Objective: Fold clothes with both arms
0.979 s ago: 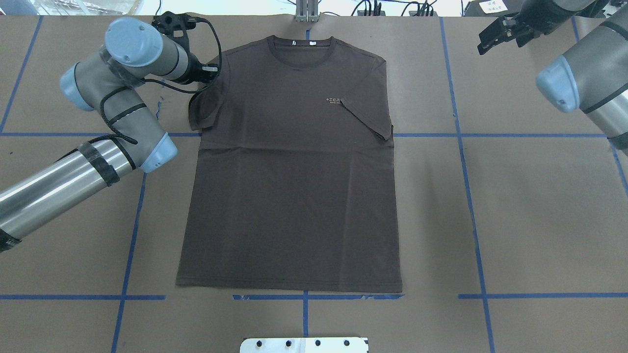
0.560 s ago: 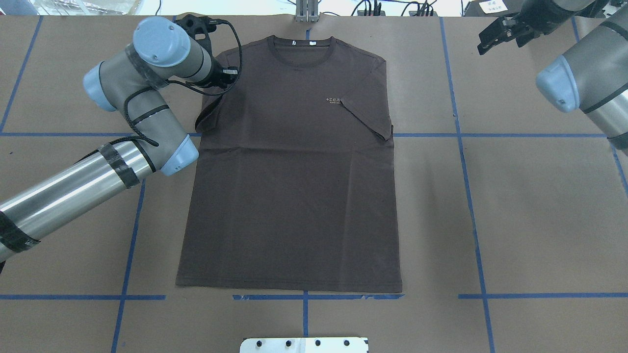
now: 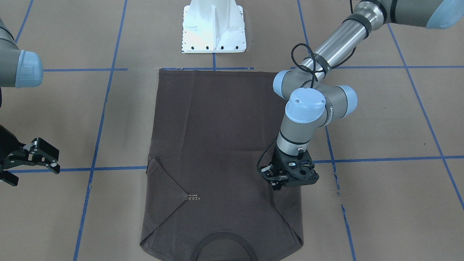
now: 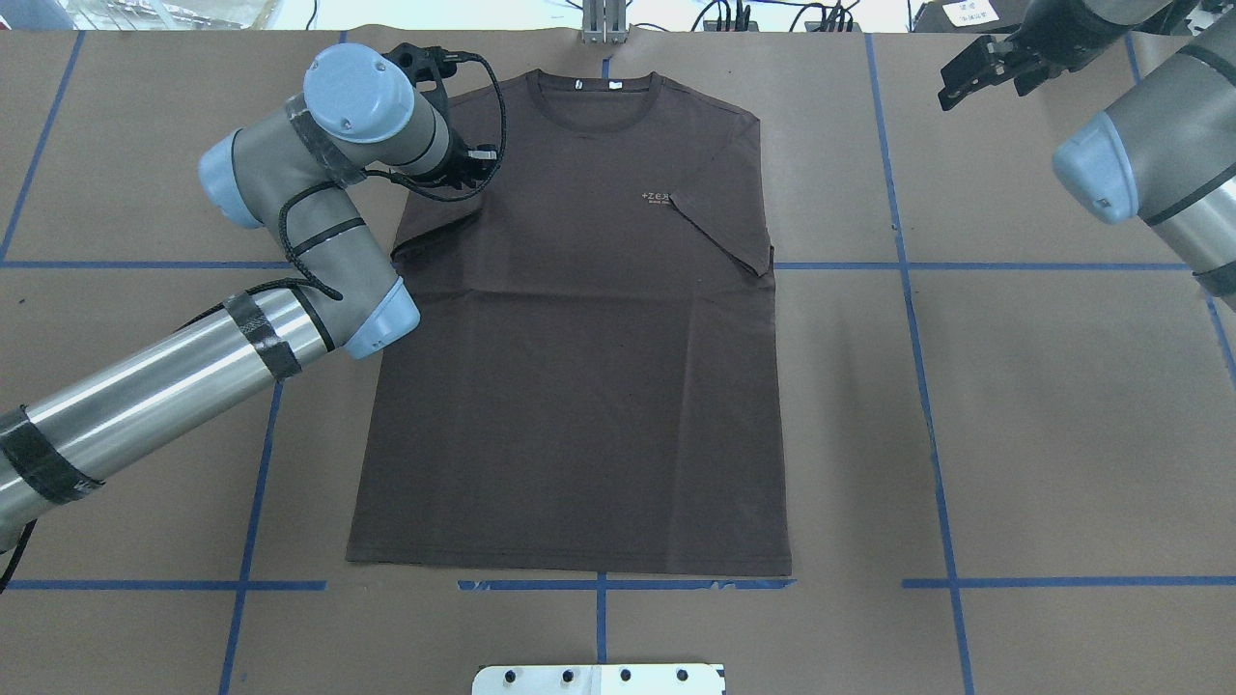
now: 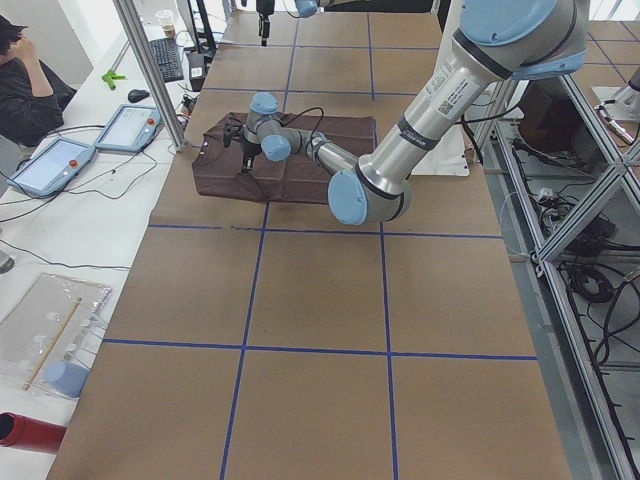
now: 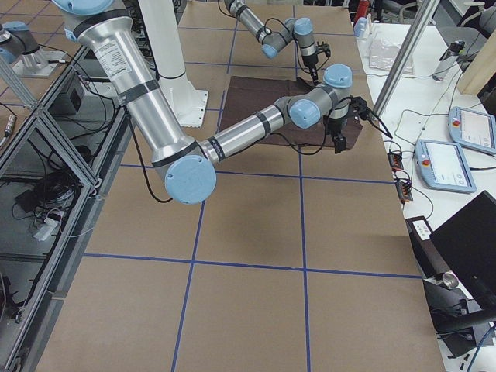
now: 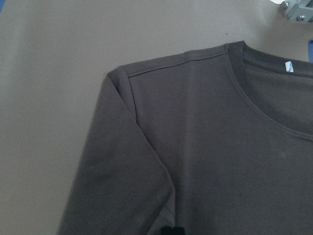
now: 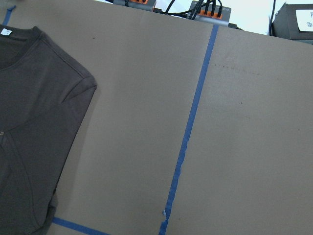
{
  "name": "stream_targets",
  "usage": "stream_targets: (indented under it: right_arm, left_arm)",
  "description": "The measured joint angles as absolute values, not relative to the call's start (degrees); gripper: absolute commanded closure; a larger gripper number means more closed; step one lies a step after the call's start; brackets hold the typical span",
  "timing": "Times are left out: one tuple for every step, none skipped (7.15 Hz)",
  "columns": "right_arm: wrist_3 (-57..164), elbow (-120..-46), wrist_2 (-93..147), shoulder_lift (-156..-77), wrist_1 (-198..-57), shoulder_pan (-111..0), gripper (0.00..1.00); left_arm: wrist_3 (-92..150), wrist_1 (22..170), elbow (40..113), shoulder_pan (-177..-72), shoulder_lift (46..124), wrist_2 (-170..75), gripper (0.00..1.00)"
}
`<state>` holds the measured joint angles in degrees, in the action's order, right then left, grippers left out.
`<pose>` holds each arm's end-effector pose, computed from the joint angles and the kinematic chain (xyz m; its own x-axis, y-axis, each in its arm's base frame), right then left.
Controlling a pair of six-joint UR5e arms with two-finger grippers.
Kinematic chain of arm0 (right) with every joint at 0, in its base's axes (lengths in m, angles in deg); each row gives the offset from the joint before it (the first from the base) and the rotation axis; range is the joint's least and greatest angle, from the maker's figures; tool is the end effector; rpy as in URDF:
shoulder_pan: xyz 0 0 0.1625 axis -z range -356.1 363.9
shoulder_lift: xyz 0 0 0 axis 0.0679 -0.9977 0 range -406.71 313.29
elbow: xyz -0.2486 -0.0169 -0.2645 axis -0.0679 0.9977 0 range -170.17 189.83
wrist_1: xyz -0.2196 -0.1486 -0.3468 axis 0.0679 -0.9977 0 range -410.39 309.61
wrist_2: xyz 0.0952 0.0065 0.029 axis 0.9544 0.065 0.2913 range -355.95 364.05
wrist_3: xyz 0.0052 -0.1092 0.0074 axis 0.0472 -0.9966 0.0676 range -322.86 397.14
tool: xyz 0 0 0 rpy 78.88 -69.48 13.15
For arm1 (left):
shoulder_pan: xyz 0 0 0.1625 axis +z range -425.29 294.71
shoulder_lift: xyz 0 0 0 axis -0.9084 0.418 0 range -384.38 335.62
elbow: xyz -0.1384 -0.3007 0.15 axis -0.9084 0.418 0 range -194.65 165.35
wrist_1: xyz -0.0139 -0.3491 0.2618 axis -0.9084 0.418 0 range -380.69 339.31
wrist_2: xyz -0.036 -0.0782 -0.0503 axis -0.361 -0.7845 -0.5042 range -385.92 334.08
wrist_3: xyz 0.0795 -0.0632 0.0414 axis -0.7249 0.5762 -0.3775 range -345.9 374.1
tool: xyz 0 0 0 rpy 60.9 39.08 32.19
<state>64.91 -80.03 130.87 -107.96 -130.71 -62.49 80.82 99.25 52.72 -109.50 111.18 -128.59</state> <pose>-0.2074 -0.6432 0.2891 0.6639 -0.2499 0.7048 0.0058 0.9442 0.3293 0.4886 -0.6276 0.2401 0.6168 -0.0619 -0.7847 0.3387 0.9208 0.1936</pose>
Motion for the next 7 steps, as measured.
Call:
stream_targets:
  right_arm:
    - [65.6,-80.4,130.8,-107.9,-130.7,-62.1,0.0]
    - [67.9,-81.3,130.7,-107.9,-130.7,-60.9,0.0]
    - [72.6,-83.8,129.8,-108.1,-130.6,-58.3,0.0]
    - [79.2,-88.5,126.9,-109.1,-130.6,-54.1,0.0]
    - [87.3,-94.2,122.0,-111.0,-130.7,-48.3,0.0]
    - [95.9,-99.9,116.3,-113.1,-130.7,-41.7,0.0]
    - [104.3,-105.3,110.4,-115.8,-130.7,-34.7,0.0]
  left_arm:
    - [79.1,99.2,53.9,-109.5,110.9,-128.8,0.0]
    - [78.1,99.1,56.0,-109.5,109.9,-129.1,0.0]
    - [77.7,99.0,59.4,-109.5,107.8,-129.2,0.0]
    - [77.5,99.0,63.9,-109.3,104.8,-129.3,0.0]
    - [77.6,99.1,68.6,-108.6,101.6,-129.5,0.0]
    - [77.7,99.2,73.5,-107.0,98.2,-129.8,0.0]
    - [78.7,99.2,78.9,-104.7,94.4,-130.0,0.0]
